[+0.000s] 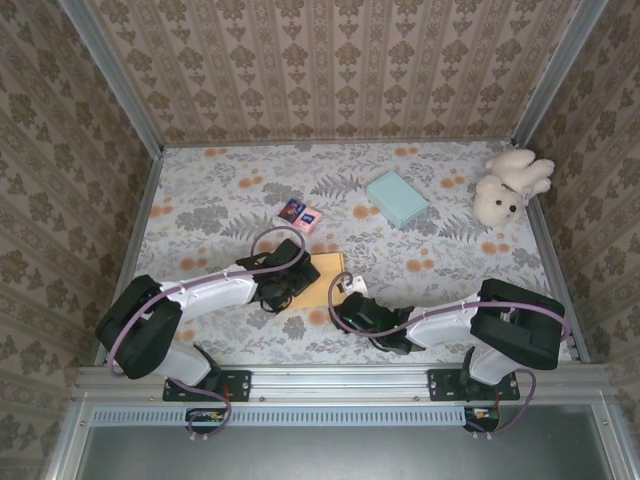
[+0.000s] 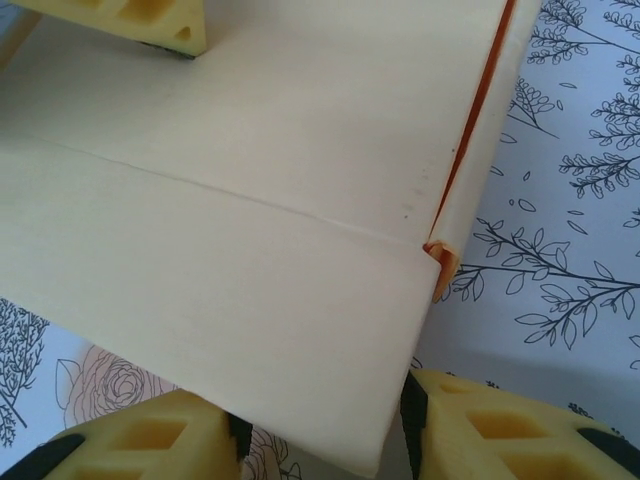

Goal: Fold the paper box

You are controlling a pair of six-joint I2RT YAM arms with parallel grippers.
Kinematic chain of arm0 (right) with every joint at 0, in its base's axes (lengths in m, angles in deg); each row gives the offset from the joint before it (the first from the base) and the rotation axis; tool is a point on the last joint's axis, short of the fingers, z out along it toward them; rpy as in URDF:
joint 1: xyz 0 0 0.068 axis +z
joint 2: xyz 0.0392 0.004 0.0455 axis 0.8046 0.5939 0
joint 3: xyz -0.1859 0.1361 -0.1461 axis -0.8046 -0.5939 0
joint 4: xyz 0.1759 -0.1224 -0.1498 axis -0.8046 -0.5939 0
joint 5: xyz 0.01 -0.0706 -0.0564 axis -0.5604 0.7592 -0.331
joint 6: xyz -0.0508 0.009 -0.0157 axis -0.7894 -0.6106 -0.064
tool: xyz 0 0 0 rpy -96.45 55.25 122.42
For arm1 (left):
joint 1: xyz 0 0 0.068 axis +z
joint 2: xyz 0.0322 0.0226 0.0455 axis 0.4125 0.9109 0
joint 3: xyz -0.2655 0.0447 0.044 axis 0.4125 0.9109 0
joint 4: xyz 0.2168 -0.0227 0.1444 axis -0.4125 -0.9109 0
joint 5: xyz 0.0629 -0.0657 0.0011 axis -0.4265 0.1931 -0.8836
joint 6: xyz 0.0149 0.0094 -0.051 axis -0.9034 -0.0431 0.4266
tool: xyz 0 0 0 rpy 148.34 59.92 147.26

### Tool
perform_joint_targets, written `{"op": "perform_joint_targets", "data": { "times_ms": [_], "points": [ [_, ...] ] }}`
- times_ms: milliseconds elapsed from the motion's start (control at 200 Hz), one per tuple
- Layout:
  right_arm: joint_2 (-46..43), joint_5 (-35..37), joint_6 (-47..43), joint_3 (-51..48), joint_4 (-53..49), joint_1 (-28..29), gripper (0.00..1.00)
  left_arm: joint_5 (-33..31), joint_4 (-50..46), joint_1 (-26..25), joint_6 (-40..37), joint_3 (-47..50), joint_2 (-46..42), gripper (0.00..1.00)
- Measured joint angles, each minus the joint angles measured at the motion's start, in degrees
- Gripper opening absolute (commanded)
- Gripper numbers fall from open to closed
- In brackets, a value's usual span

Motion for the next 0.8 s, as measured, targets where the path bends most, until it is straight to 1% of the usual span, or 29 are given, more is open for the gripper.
{"op": "perform_joint_targets", "data": {
  "times_ms": [200,495,645,800],
  "points": [
    [0.4,0.0,0.0,0.0,0.1,0.1,0.46,-1.2,-0.8,-0.7,0.8,-0.5,0.2,0.92],
    [0.6,0.0,0.4,0.0,0.5,0.1,0.52,-1.7,-0.7,-0.8,0.8,-0.4,0.2,0.91],
    [-2.6,0.0,0.7,-1.3,0.2,0.1,0.53,-1.5,-0.5,-0.5,0.8,-0.3,0.2,0.91],
    [-7.3,0.0,1.2,-1.5,-2.3,0.4,0.54,-1.2,-0.4,-0.2,0.8,-0.2,0.2,0.91]
  ]
}}
